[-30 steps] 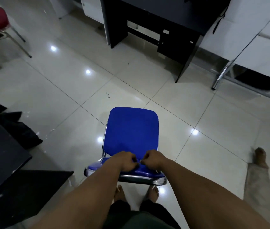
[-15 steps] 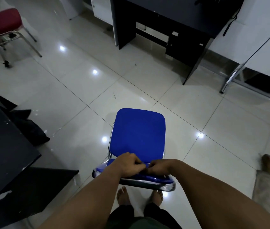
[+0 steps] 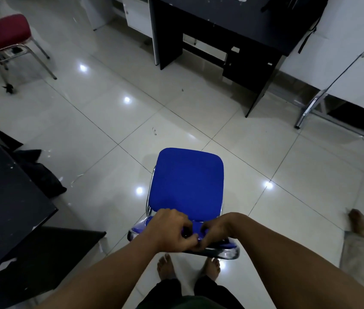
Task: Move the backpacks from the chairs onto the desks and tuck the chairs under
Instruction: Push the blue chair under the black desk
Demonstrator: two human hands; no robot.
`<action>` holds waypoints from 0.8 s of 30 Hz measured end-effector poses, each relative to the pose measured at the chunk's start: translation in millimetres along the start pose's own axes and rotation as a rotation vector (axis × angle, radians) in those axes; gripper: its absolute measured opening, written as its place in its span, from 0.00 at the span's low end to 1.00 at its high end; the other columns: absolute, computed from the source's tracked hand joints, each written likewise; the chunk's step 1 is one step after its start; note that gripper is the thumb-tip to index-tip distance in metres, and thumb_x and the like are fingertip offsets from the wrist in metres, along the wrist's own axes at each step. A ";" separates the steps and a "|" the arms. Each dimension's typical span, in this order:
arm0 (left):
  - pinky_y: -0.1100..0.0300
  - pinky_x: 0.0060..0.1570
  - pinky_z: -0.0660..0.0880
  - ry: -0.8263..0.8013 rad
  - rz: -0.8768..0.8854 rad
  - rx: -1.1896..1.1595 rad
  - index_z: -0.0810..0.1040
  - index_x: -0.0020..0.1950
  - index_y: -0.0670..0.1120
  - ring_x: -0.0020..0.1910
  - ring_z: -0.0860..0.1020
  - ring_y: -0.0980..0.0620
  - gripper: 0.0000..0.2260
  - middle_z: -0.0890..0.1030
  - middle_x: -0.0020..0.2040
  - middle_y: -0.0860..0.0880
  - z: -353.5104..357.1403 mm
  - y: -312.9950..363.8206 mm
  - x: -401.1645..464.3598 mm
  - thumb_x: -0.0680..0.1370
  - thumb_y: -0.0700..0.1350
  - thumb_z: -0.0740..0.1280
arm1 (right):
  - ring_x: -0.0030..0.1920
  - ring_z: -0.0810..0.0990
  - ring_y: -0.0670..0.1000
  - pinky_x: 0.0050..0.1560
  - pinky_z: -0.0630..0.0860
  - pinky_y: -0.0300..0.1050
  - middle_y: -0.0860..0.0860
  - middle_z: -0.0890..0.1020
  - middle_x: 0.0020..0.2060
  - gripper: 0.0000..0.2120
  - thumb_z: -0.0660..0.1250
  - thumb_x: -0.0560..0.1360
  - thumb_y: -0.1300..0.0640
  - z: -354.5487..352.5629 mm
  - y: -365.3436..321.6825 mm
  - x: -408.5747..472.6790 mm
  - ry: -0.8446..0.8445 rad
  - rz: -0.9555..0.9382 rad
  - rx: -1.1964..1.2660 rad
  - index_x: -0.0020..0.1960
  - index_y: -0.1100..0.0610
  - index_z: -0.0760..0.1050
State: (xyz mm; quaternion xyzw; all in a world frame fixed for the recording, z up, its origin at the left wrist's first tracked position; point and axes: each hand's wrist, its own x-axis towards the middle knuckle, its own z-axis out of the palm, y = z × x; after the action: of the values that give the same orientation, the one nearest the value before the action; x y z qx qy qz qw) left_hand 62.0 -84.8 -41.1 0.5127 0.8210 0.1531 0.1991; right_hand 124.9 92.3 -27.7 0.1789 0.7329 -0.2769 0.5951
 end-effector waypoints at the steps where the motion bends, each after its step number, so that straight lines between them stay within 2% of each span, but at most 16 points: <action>1: 0.58 0.33 0.73 0.012 0.060 0.038 0.81 0.38 0.51 0.31 0.74 0.55 0.18 0.78 0.33 0.54 1.2 -1.5 -6.3 0.72 0.63 0.62 | 0.59 0.74 0.55 0.61 0.72 0.50 0.53 0.74 0.62 0.36 0.72 0.69 0.35 1.1 -3.5 -2.3 -0.005 -0.007 -0.031 0.70 0.54 0.70; 4: 0.56 0.42 0.76 -0.017 0.182 0.076 0.81 0.50 0.55 0.41 0.76 0.57 0.17 0.80 0.44 0.57 2.3 -5.9 -21.1 0.73 0.64 0.61 | 0.56 0.72 0.54 0.53 0.70 0.48 0.50 0.72 0.58 0.43 0.76 0.64 0.33 4.9 -14.5 -7.7 0.005 0.014 -0.123 0.71 0.53 0.67; 7: 0.57 0.52 0.73 -0.108 0.209 0.119 0.73 0.63 0.55 0.51 0.74 0.55 0.23 0.77 0.55 0.55 -0.2 -7.3 -27.9 0.72 0.64 0.61 | 0.60 0.71 0.56 0.59 0.73 0.52 0.53 0.68 0.63 0.48 0.75 0.59 0.32 13.5 -15.5 -7.0 0.085 0.043 -0.188 0.73 0.49 0.64; 10: 0.55 0.61 0.68 -0.172 0.140 0.198 0.66 0.71 0.55 0.59 0.72 0.52 0.28 0.73 0.63 0.54 -1.5 -5.1 -25.8 0.73 0.61 0.62 | 0.62 0.69 0.57 0.63 0.73 0.56 0.54 0.67 0.63 0.47 0.73 0.55 0.31 24.0 -6.8 -3.5 0.187 0.010 -0.169 0.69 0.47 0.66; 12: 0.52 0.65 0.66 -0.188 0.003 0.249 0.64 0.72 0.53 0.62 0.71 0.50 0.28 0.72 0.66 0.52 0.9 -2.7 -25.2 0.74 0.60 0.62 | 0.60 0.70 0.55 0.62 0.74 0.55 0.53 0.69 0.61 0.43 0.73 0.55 0.33 32.3 -3.0 -3.2 0.265 -0.048 -0.104 0.66 0.48 0.69; 15: 0.51 0.63 0.69 -0.170 -0.193 0.262 0.68 0.68 0.52 0.59 0.74 0.49 0.25 0.76 0.62 0.51 7.7 -2.0 -31.5 0.75 0.62 0.61 | 0.51 0.76 0.52 0.53 0.79 0.49 0.50 0.76 0.53 0.34 0.71 0.58 0.38 47.5 0.4 -1.0 0.444 -0.177 -0.019 0.62 0.48 0.74; 18: 0.53 0.59 0.73 -0.145 -0.164 0.242 0.70 0.66 0.53 0.57 0.76 0.50 0.22 0.78 0.60 0.52 9.6 -6.8 -37.1 0.75 0.60 0.62 | 0.45 0.78 0.49 0.46 0.77 0.43 0.46 0.80 0.48 0.26 0.68 0.63 0.39 59.5 3.2 -4.0 0.614 -0.272 -0.062 0.59 0.45 0.76; 21: 0.53 0.58 0.74 -0.158 -0.067 0.219 0.70 0.68 0.52 0.57 0.75 0.49 0.21 0.78 0.61 0.50 7.3 -15.6 -38.9 0.76 0.55 0.63 | 0.44 0.80 0.51 0.45 0.76 0.45 0.46 0.82 0.47 0.19 0.64 0.68 0.41 70.4 1.8 -3.9 0.812 -0.279 -0.269 0.57 0.45 0.76; 24: 0.52 0.59 0.74 -0.169 -0.068 0.242 0.68 0.71 0.52 0.60 0.75 0.48 0.22 0.77 0.63 0.49 5.3 -14.6 -37.4 0.77 0.53 0.64 | 0.45 0.82 0.55 0.45 0.78 0.49 0.47 0.82 0.50 0.16 0.62 0.70 0.48 85.1 -3.7 2.3 0.907 -0.226 -0.302 0.58 0.46 0.73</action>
State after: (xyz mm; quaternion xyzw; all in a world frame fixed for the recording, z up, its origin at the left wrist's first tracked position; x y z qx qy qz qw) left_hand 67.9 -124.7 -46.0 0.5159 0.8307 0.0024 0.2094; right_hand 187.9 36.5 -40.9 0.1127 0.9649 -0.1246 0.2017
